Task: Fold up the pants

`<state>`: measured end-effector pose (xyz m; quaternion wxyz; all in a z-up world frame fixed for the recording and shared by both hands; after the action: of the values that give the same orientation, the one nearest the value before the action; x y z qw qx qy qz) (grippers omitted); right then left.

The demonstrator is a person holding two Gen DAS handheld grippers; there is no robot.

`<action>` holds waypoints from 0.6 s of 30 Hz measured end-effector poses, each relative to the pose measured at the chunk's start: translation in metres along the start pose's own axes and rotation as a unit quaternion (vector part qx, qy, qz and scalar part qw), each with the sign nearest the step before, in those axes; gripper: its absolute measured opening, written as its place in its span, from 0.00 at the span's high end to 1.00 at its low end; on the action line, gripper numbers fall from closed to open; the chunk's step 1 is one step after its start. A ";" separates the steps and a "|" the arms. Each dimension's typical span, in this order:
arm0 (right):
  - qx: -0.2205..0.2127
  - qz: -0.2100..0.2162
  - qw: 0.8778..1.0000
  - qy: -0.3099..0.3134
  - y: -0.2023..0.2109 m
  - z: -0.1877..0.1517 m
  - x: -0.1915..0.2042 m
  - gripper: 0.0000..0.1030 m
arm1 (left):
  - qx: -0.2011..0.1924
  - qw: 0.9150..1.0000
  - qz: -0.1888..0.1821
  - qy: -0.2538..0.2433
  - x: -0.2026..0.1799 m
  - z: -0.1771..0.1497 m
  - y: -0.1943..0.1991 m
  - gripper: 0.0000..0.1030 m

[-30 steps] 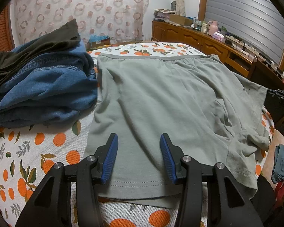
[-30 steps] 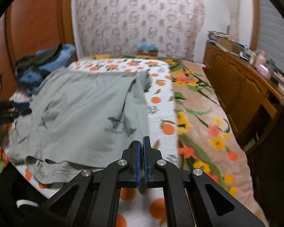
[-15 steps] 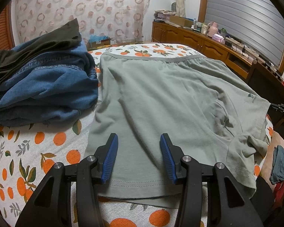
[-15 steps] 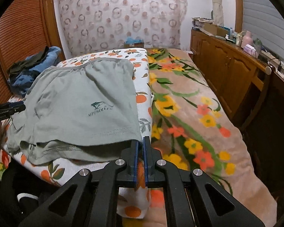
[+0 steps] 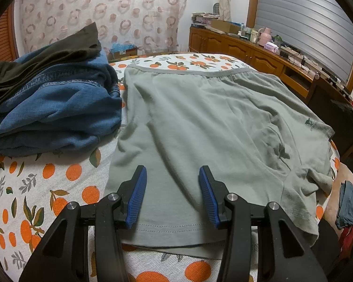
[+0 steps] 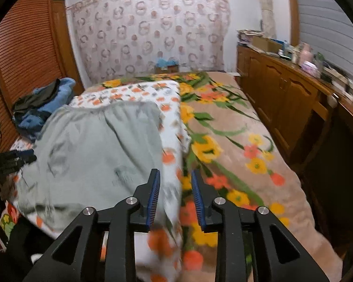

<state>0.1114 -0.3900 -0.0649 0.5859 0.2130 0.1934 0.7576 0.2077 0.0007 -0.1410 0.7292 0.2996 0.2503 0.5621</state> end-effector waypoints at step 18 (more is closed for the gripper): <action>0.126 0.086 0.985 -0.085 -0.164 0.092 -0.012 0.64 | 0.001 1.000 0.003 -0.008 -0.004 -0.001 -0.001 0.54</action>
<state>0.2969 -0.3582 -0.0780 0.5013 0.3645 0.2183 0.7538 0.2066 -0.0029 -0.1429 0.7291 0.3054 0.2438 0.5618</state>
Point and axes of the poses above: each gripper's, at about its wrist camera, not at the fingertips, and y roughly against the way its jaws point, x to its left, z to its top, the point moved 4 cm from there along -y, roughly the way its jaws point, and after that the axes turned 2 degrees about z, right-handed, at the moved point
